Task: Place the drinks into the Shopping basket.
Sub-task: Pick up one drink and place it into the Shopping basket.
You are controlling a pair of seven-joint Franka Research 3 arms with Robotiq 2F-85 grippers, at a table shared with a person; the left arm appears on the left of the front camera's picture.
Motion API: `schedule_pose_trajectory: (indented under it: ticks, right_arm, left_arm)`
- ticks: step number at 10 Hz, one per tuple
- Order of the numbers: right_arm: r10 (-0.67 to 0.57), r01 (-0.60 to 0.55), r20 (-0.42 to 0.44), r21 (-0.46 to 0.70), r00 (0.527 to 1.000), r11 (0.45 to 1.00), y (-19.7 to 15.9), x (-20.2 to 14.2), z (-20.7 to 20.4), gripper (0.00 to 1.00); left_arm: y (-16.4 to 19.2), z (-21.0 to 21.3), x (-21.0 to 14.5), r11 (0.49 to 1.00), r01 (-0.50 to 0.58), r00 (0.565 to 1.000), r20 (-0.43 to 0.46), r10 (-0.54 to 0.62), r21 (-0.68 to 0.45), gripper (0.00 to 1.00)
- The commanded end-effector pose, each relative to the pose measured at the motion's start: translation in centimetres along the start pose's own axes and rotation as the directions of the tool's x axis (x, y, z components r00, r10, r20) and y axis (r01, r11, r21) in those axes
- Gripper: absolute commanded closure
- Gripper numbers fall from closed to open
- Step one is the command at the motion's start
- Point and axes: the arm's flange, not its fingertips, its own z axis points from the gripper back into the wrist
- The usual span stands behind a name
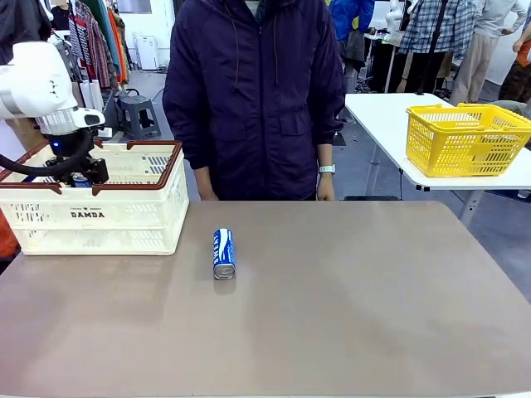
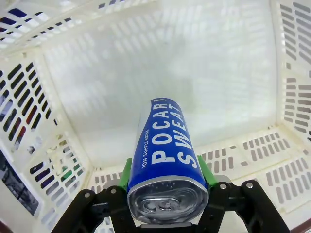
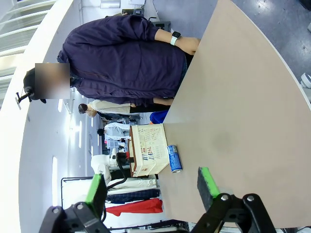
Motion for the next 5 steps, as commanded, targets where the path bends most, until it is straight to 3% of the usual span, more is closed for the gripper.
schedule_pose_trajectory:
  ticks: [1,2,5]
  right_arm:
    - [0.013,-0.013,-0.009,-0.003,1.000,1.000,0.1,0.0,0.2,0.00]
    - [0.013,-0.013,-0.009,-0.003,1.000,1.000,0.1,0.0,0.2,0.00]
    - [0.013,-0.013,-0.009,-0.003,1.000,1.000,0.1,0.0,0.2,0.00]
  left_arm:
    - [-0.4,-0.9,-0.4,1.000,-0.007,1.000,-0.027,0.008,0.013,0.09]
    - [-0.4,-0.9,-0.6,1.000,-0.011,1.000,-0.029,0.011,0.020,0.00]
    - [-0.1,0.9,-0.9,1.000,-0.020,1.000,0.010,0.019,0.011,0.00]
